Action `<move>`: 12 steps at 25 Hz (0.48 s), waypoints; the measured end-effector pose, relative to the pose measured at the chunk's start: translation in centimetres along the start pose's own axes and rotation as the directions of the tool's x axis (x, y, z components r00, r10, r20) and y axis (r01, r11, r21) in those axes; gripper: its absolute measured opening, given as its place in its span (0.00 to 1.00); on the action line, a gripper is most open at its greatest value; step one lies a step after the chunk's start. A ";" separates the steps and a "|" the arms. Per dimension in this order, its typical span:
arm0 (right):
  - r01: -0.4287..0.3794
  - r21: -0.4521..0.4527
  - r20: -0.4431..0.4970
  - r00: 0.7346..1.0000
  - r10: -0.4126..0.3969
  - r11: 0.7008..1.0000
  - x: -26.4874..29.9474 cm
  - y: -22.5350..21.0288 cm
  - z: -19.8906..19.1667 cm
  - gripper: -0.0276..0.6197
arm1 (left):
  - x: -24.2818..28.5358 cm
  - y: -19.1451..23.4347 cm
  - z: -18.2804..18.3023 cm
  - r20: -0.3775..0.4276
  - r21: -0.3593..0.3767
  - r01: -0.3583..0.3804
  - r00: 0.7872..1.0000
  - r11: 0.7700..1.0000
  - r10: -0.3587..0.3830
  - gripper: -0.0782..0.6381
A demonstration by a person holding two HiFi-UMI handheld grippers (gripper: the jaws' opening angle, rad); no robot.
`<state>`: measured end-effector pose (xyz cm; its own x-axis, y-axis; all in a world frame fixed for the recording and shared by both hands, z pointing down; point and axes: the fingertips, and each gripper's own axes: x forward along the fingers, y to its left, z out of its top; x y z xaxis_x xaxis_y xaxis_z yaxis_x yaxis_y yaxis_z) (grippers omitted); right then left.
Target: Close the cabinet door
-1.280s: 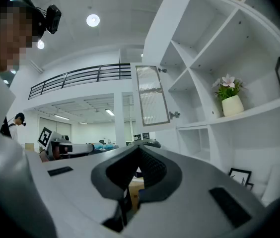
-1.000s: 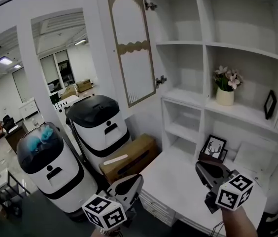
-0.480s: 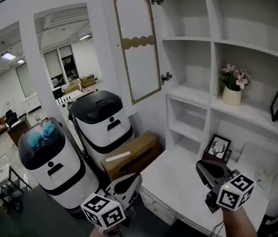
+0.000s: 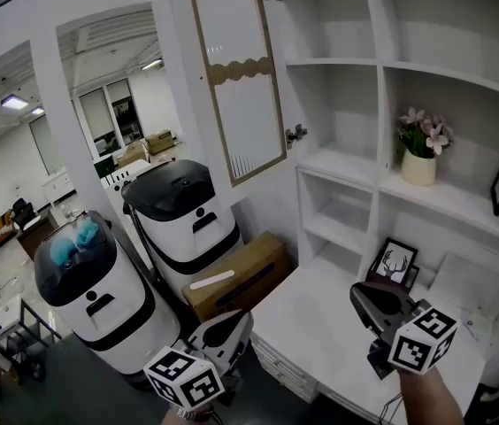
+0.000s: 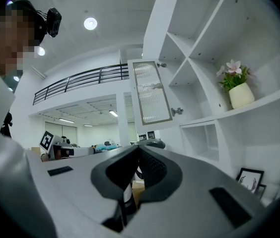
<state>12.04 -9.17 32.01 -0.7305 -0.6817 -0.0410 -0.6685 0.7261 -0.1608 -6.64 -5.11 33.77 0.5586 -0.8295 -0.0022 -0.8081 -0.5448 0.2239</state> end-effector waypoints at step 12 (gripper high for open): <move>-0.013 0.008 0.012 1.000 0.013 1.000 0.5 -2.0 0.9 0.05 | 2.1 0.4 0.5 0.008 0.010 -0.019 1.000 1.000 0.019 0.12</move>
<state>13.19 -11.05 31.48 -0.7377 -0.6730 -0.0546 -0.6575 0.7344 -0.1683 -5.92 -7.11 33.39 0.5414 -0.8407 -0.0057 -0.8205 -0.5299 0.2144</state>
